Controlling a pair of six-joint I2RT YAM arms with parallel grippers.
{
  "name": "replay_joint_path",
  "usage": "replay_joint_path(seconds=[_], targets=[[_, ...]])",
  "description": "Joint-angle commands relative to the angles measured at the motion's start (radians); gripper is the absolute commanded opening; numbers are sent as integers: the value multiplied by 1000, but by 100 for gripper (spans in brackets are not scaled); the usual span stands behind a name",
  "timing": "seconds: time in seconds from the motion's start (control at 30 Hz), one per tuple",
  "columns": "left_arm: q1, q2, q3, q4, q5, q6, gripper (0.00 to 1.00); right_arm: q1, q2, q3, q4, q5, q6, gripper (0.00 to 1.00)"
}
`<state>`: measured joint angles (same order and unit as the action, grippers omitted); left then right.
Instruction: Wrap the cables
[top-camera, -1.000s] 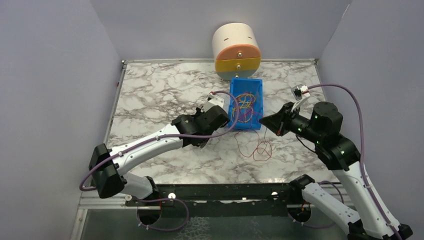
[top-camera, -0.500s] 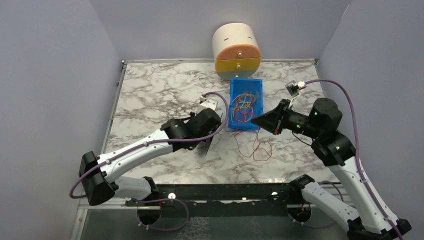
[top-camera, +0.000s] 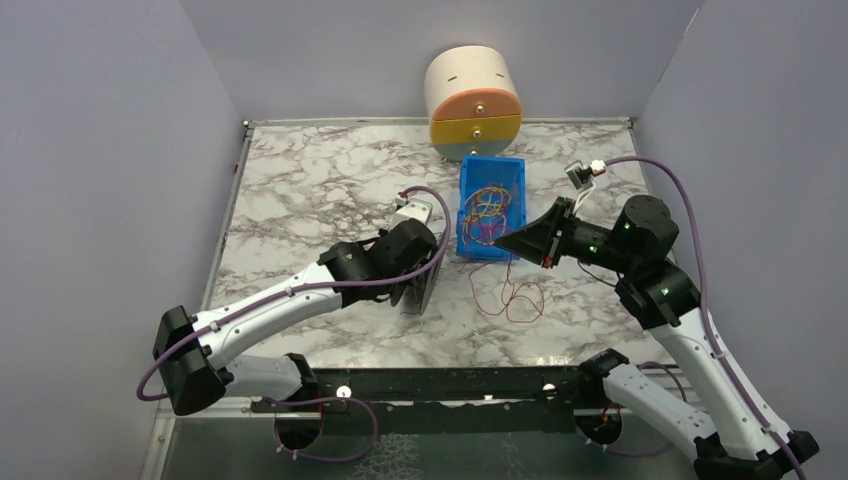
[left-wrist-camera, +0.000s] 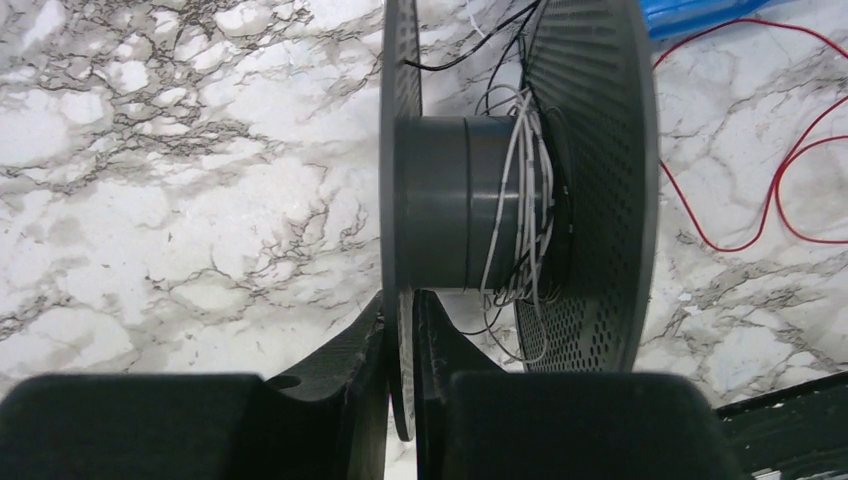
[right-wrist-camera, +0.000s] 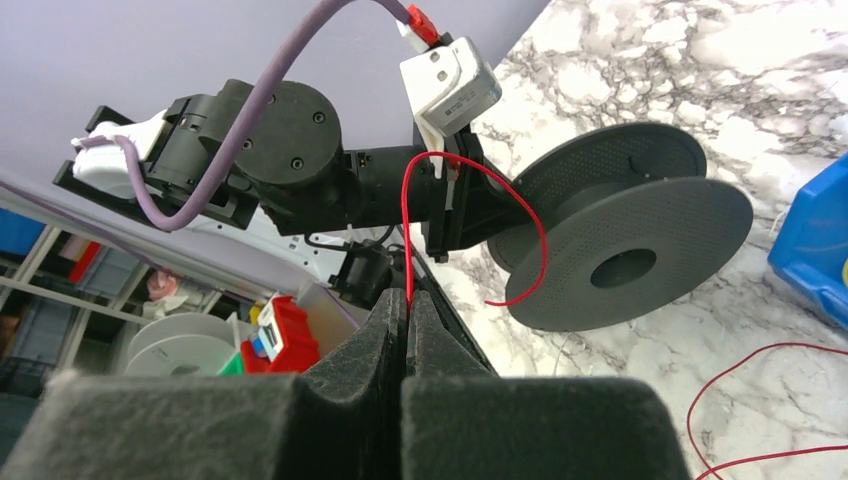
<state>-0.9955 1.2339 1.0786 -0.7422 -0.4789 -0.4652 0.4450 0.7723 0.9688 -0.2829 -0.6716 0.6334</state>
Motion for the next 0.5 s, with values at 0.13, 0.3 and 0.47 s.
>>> replay_joint_path(seconds=[0.13, 0.3, 0.47], targets=[[13, -39, -22, 46, 24, -4, 24, -2, 20, -66, 161, -81, 109, 1], [19, -50, -31, 52, 26, 4, 30, 0, 46, -84, 224, -113, 148, 1], [27, -62, -46, 61, 30, 12, 36, 0, 68, -100, 270, -131, 175, 1]])
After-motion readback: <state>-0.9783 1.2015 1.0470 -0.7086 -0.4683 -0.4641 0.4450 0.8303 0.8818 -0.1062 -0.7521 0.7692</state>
